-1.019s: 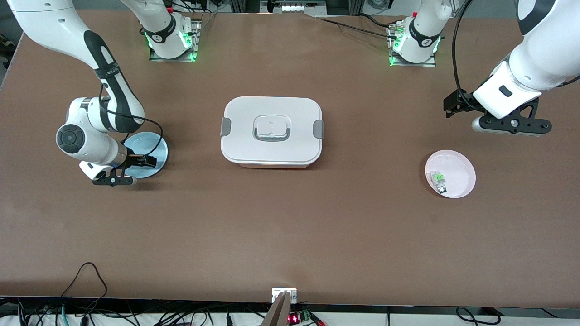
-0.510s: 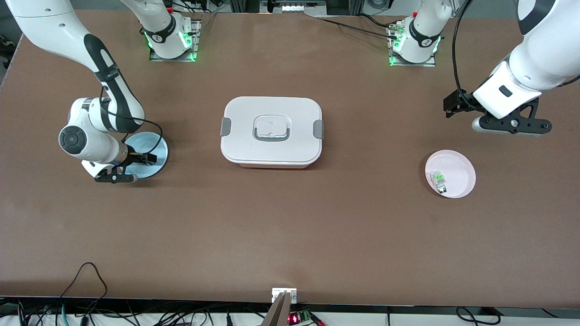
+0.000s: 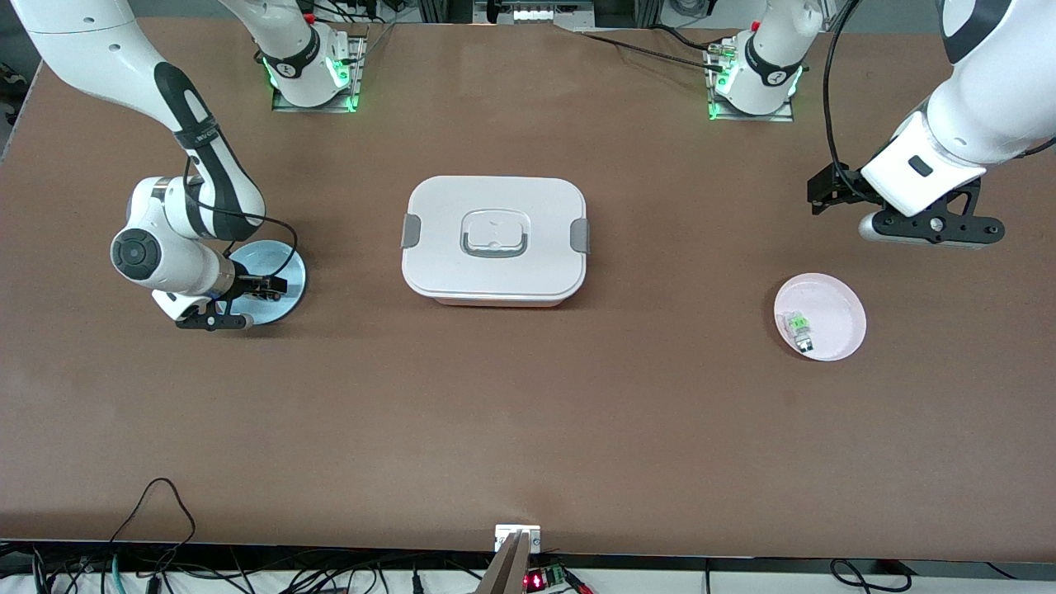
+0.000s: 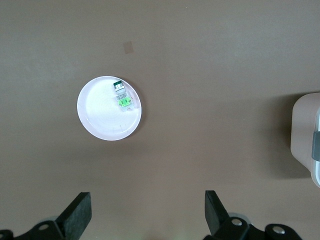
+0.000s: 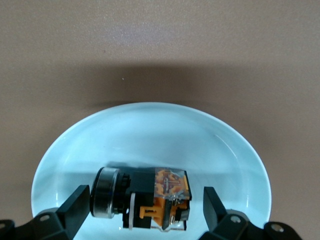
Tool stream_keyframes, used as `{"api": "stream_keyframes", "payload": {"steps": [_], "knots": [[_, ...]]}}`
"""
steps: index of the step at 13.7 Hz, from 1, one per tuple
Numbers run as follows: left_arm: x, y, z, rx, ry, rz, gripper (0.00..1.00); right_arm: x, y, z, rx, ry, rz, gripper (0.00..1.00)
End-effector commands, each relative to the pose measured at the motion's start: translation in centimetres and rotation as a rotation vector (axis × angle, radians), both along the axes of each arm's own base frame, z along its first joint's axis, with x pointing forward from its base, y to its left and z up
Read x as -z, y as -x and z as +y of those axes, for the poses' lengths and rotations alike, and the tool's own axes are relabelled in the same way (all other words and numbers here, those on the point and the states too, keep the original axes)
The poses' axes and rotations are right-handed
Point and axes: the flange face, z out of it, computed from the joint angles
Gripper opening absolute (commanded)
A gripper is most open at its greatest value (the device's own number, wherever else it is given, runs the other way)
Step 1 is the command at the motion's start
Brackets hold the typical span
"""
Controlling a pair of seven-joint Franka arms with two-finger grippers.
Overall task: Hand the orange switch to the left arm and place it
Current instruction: 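Close the right gripper on the orange switch and lift it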
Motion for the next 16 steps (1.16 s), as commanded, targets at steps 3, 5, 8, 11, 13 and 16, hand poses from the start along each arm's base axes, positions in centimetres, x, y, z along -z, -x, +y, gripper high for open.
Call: {"api": "stream_keyframes", "payload": {"steps": [3,5,8,11,13,16], "knots": [[-0.62,-0.15,0.04,-0.002,-0.019,-0.001,1.00,0.47,0.99,0.05,-0.017,0.001,0.005,1.00],[-0.62,-0.11,-0.12,0.001,-0.019,-0.001,1.00,0.61,1.09,-0.03,-0.020,0.001,0.010,0.95],[-0.61,-0.10,-0.12,0.002,-0.019,0.000,1.00,0.59,1.08,0.04,-0.045,-0.001,0.014,0.72],[-0.61,-0.10,-0.12,0.002,-0.019,0.000,1.00,0.55,1.04,0.04,-0.045,-0.001,0.014,0.58],[-0.61,-0.11,-0.03,0.002,-0.019,0.000,1.00,0.50,0.98,0.12,-0.046,-0.002,0.012,0.51],[-0.60,-0.09,-0.03,0.001,-0.020,0.002,1.00,0.36,0.89,0.20,-0.046,-0.003,0.009,0.45]]}}
